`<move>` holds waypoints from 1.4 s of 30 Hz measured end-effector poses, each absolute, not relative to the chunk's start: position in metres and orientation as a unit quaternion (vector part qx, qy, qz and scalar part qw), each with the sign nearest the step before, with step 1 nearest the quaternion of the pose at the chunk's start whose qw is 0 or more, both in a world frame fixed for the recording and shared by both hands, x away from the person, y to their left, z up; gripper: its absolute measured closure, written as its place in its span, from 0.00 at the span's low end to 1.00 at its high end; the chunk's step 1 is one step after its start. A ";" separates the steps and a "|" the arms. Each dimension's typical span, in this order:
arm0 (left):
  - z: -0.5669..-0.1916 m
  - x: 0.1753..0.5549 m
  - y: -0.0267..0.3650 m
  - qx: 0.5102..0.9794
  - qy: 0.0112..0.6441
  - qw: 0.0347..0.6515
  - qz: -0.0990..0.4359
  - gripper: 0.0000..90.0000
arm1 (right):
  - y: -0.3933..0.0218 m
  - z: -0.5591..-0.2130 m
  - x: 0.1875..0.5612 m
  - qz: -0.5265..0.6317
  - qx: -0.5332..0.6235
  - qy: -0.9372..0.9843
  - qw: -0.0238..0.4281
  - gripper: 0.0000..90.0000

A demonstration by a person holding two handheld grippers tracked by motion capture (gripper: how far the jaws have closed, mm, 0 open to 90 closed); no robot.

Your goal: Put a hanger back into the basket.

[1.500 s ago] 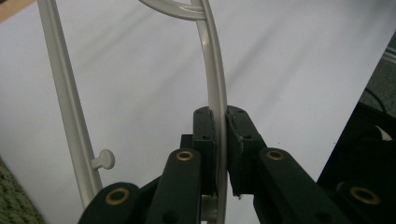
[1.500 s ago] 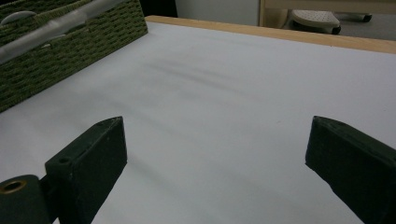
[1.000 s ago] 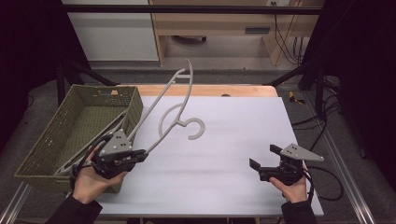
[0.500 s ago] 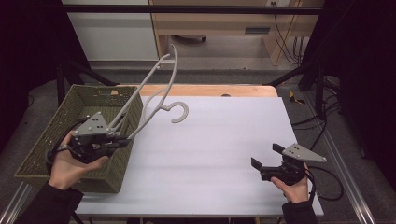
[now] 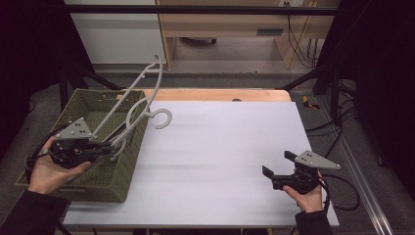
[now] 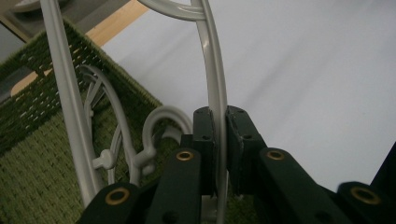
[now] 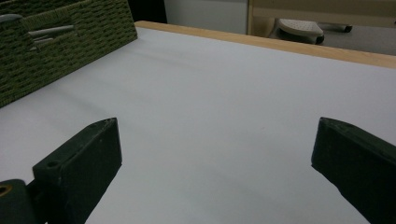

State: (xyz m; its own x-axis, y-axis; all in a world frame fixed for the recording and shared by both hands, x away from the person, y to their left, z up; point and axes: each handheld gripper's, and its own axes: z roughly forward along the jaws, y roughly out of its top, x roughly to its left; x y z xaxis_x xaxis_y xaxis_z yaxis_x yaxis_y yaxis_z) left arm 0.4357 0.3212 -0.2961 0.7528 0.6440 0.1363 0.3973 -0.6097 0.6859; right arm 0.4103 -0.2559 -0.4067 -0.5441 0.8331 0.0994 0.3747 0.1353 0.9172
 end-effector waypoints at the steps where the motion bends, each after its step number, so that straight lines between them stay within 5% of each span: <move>1: -0.298 0.436 0.324 0.878 0.298 0.324 0.188 0.92 | -0.256 -0.407 0.410 0.506 0.421 0.718 0.226 0.02; 42: -0.336 0.434 0.416 0.883 0.338 0.297 0.133 0.92 | -0.252 -0.408 0.411 0.501 0.417 0.725 0.224 0.03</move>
